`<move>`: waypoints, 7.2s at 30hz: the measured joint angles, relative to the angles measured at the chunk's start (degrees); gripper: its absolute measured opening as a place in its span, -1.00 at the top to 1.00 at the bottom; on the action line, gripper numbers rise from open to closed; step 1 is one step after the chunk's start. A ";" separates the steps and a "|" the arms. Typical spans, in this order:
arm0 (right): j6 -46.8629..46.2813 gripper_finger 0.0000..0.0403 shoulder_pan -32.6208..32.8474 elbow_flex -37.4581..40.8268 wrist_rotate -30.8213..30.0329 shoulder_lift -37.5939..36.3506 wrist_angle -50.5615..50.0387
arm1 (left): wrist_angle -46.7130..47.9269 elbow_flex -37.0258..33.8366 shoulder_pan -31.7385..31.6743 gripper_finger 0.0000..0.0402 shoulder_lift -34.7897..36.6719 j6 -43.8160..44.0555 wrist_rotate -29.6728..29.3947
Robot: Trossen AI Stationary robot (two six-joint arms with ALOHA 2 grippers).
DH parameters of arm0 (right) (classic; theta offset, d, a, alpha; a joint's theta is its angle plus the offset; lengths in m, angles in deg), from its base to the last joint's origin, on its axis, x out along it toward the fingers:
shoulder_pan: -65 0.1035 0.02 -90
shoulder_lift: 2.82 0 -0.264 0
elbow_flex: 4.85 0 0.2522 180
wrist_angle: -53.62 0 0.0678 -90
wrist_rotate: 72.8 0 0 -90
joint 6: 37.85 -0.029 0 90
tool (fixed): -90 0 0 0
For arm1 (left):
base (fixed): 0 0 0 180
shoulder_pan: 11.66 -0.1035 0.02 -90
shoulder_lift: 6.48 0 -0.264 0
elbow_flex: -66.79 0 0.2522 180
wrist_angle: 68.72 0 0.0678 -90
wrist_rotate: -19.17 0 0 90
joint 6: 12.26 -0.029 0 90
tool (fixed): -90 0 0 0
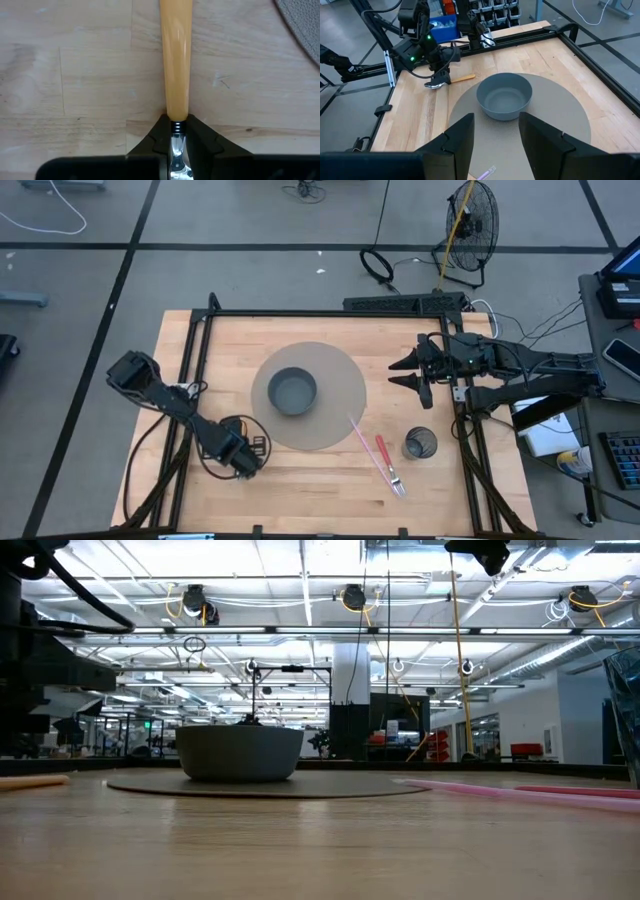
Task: Pick & Place Utensil
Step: Put the yellow spoon into the gray bowl, then put the pink fork into the gray bowl
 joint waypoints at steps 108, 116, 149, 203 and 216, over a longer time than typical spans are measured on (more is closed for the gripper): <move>-4.96 0.24 0.02 -0.02 -4.42 3.21 4.08 | -12.24 14.10 -35.97 0.77 -6.26 -49.24 -31.44; -5.09 0.24 0.02 -0.02 -4.42 3.21 3.89 | -11.39 14.08 -36.08 0.84 -6.26 -49.25 -31.63; -5.00 0.24 0.02 -0.02 -4.46 3.19 3.32 | -14.38 14.03 -35.43 0.50 -10.63 -48.35 -29.56; -32.28 0.24 6.13 -20.73 -0.66 36.71 -17.70 | -10.92 14.12 -16.94 0.39 40.15 -102.09 -41.42; -43.56 0.24 13.05 -20.74 1.64 48.75 -26.98 | -5.53 14.11 -16.94 0.44 40.80 -102.25 -41.03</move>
